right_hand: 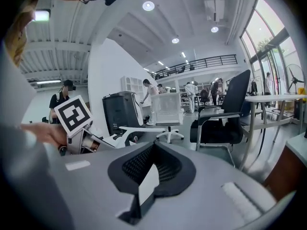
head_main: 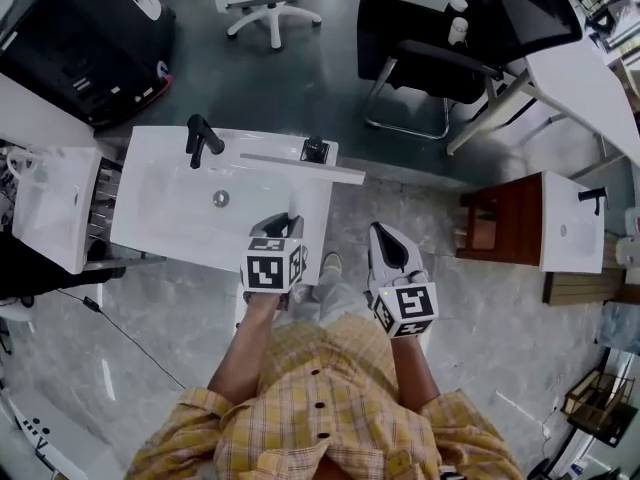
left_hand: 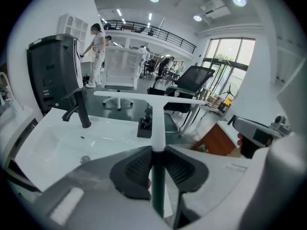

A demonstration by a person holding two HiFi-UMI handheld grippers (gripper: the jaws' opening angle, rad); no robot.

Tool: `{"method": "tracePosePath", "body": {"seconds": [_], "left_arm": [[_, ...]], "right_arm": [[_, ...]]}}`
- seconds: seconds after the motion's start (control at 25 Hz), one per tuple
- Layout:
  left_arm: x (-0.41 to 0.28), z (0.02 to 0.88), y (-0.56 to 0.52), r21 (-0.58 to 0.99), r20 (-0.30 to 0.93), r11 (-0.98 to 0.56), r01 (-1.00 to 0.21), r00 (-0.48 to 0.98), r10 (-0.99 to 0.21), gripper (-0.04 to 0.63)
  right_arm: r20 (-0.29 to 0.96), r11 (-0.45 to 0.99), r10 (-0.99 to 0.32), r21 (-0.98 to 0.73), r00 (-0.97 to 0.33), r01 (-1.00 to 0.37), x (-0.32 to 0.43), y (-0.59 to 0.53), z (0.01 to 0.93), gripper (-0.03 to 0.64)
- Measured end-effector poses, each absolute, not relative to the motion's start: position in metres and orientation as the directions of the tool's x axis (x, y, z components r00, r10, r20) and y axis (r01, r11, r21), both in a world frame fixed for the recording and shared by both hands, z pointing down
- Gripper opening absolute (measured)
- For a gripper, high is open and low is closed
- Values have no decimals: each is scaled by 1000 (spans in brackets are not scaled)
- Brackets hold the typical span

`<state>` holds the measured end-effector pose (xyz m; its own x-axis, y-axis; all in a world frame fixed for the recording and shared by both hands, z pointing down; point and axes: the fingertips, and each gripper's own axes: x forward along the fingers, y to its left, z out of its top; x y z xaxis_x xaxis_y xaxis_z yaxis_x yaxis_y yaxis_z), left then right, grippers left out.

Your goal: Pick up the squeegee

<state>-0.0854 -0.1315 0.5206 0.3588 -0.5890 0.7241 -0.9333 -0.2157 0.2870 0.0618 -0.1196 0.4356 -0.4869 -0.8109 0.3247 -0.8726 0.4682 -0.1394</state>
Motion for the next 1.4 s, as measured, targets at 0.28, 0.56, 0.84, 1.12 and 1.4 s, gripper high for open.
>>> {"method": "tracePosePath", "body": {"seconds": [0.28, 0.56, 0.84, 1.12, 1.4], "left_arm": [[-84, 474, -122, 267, 623, -266, -926, 377, -686, 90], [-81, 430, -114, 248, 518, -315, -916, 400, -756, 91], [-83, 387, -106, 227, 402, -342, -912, 408, -820, 89], [-91, 360, -99, 202, 303, -355, -913, 403, -863, 89], [-94, 344, -88, 151, 212, -369, -917, 394, -894, 89]], "right_arm": [[271, 446, -843, -133, -465, -885, 61, -106, 401, 2], [241, 442, -852, -145, -464, -886, 61, -95, 378, 0], [180, 449, -866, -129, -466, -884, 55, -89, 350, -3], [126, 460, -872, -113, -472, -881, 45, -88, 328, -4], [89, 457, -880, -110, -467, -883, 43, -84, 320, -5]]}}
